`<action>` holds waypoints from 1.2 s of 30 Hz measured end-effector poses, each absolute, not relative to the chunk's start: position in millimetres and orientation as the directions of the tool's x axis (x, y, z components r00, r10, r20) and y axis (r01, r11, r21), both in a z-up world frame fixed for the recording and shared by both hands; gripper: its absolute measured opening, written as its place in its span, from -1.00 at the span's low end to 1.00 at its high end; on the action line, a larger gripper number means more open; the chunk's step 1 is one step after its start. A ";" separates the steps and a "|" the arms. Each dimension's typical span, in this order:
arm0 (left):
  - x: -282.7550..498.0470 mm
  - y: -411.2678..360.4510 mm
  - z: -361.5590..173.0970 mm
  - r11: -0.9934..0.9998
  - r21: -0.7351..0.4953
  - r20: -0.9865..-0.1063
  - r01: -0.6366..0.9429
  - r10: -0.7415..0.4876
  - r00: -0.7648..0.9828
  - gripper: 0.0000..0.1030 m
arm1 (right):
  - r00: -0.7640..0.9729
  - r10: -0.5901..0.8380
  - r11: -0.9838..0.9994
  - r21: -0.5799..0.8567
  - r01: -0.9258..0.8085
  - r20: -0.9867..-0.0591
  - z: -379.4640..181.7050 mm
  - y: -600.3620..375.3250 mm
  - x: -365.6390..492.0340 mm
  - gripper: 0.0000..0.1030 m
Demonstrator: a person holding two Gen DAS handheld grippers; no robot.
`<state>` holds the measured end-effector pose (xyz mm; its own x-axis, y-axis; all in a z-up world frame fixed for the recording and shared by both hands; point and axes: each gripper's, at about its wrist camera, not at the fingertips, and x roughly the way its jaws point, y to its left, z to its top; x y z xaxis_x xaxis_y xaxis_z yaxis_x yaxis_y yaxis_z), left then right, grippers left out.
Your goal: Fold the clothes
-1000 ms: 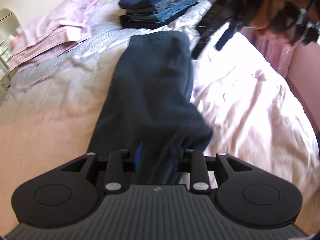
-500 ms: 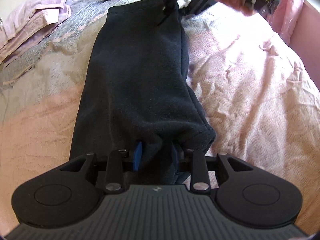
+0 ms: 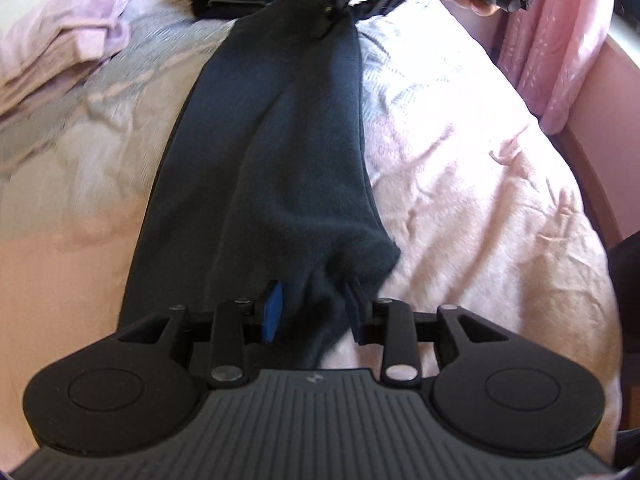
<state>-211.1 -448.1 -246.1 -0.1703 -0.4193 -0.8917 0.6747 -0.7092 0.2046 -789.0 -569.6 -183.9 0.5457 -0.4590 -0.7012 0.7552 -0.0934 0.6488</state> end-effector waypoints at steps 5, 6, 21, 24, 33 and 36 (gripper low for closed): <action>-153.9 -419.0 -225.1 -0.605 0.196 -0.885 0.772 -0.448 -0.126 -0.35 | 0.336 -0.491 -0.108 0.438 0.892 -0.804 -152.3 -544.9 -779.6 -0.24; -136.9 -417.3 -222.6 -0.570 0.201 -0.883 0.796 -0.458 -0.105 -0.33 | 0.284 -0.511 -0.085 0.377 0.922 -0.811 -141.5 -541.0 -774.9 -0.24; 33.2 -506.2 -272.6 -0.392 0.156 -0.916 0.907 -0.401 -0.016 -0.23 | 0.326 -0.251 0.933 -0.139 0.332 -0.912 -141.8 -640.3 -591.2 -0.24; 40.2 -511.7 -281.6 -0.418 0.101 -0.936 0.903 -0.348 -0.056 -0.30 | 0.273 -0.191 0.970 -0.139 0.197 -0.943 -164.0 -653.7 -577.5 -0.24; 50.6 -493.3 -243.9 -0.403 0.122 -0.926 0.907 -0.375 -0.042 -0.95 | 0.261 -0.206 0.962 -0.146 0.232 -0.943 -163.3 -658.5 -576.0 -0.95; 62.3 -493.8 -249.5 -0.358 0.117 -0.928 0.927 -0.372 -0.027 -0.95 | 0.312 -0.230 0.957 -0.158 0.242 -0.922 -151.8 -657.9 -572.6 -0.95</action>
<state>62.3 -493.8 -249.5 -0.0268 -0.3717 -0.9280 0.9266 -0.3576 0.1165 -572.6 -657.9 -151.8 0.3117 -0.2304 -0.9218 0.2417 0.9575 -0.1576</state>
